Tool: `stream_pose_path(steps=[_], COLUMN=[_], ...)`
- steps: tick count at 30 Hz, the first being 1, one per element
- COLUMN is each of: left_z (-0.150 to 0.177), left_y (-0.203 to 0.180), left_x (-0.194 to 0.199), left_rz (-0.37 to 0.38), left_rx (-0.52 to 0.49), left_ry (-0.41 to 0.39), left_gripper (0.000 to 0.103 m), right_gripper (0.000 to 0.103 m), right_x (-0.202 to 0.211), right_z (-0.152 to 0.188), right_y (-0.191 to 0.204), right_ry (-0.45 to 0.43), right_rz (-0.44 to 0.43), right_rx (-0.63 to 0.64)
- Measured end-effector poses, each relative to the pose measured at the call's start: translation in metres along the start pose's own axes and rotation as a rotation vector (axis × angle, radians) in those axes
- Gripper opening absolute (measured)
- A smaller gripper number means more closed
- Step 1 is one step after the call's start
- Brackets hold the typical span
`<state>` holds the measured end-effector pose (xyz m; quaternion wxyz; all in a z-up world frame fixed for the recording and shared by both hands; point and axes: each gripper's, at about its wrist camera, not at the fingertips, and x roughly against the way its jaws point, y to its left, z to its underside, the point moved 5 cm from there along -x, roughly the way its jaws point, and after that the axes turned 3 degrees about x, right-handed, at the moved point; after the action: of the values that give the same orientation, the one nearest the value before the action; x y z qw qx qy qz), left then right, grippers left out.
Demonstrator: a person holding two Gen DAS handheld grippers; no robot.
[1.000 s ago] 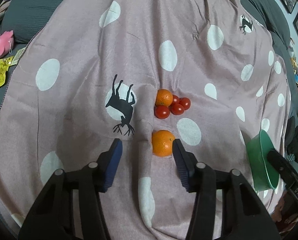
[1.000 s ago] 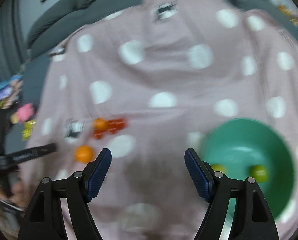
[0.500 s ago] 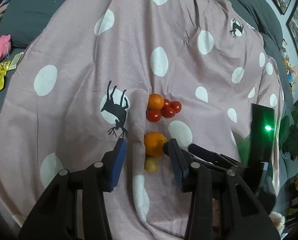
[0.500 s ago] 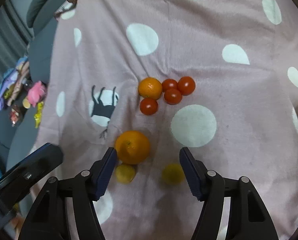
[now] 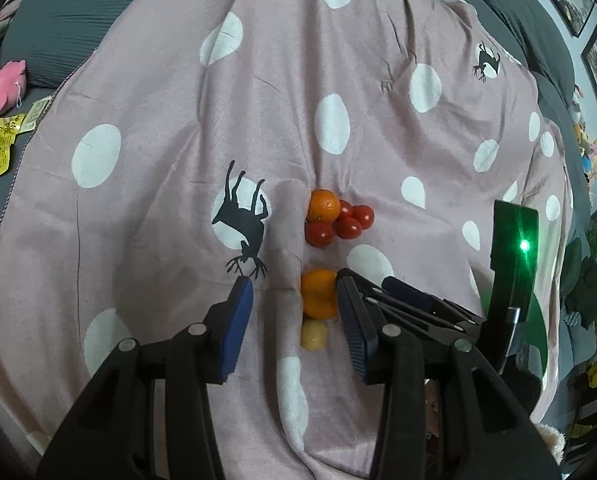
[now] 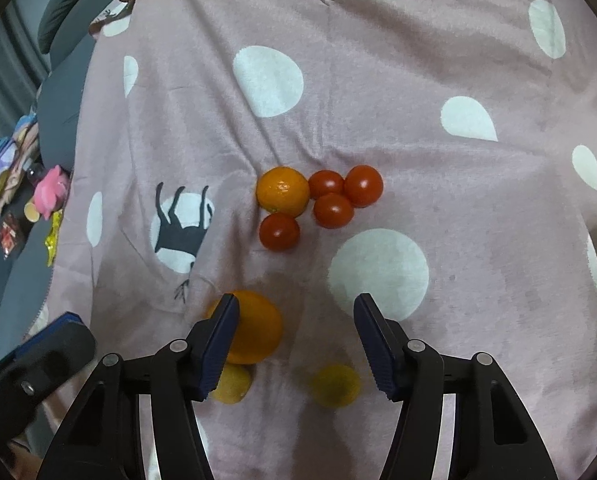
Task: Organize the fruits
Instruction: 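Move the right tool back to the large orange, fingers open, then close the right tool on the large orange and lift it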
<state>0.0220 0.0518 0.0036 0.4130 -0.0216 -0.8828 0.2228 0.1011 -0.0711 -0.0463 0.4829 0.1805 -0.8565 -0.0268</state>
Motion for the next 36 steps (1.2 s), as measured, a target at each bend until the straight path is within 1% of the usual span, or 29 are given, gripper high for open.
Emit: stream_pose_path(steps=[8, 9, 13, 18, 23, 28, 31, 34, 36], left_z=[0.001, 0.001, 0.002, 0.000, -0.004, -0.009, -0.011, -0.015, -0.021], left_y=[-0.002, -0.002, -0.002, 0.002, 0.010, 0.020, 0.026, 0.028, 0.028], left_x=[-0.001, -0.002, -0.003, -0.007, -0.009, -0.009, -0.011, -0.015, -0.020], left_rz=[0.003, 0.006, 0.001, -0.003, 0.003, -0.003, 0.000, 0.013, 0.015], left_rx=[-0.013, -0.012, -0.007, 0.016, 0.045, 0.074, 0.095, 0.102, 0.105], left_ry=[-0.001, 0.001, 0.001, 0.005, 0.010, 0.009, 0.020, 0.040, 0.054], left_gripper=[0.042, 0.042, 0.042, 0.042, 0.042, 0.042, 0.042, 0.042, 0.042], right_gripper=[0.062, 0.060, 0.059, 0.059, 0.059, 0.065, 0.065, 0.065, 0.065], right_x=[-0.002, -0.002, -0.002, 0.002, 0.010, 0.014, 0.015, 0.014, 0.012], right_z=[0.001, 0.001, 0.000, -0.003, -0.012, -0.018, -0.017, -0.019, -0.018], right_y=[0.000, 0.000, 0.000, -0.002, -0.011, -0.018, -0.017, -0.015, -0.010], right_ry=[-0.007, -0.007, -0.006, -0.016, -0.044, -0.042, -0.030, -0.015, 0.000], right_rz=[-0.007, -0.010, -0.021, -0.011, -0.058, -0.077, -0.123, -0.142, -0.169], right_rx=[0.007, 0.004, 0.001, 0.007, -0.039, -0.071, -0.078, -0.079, -0.075])
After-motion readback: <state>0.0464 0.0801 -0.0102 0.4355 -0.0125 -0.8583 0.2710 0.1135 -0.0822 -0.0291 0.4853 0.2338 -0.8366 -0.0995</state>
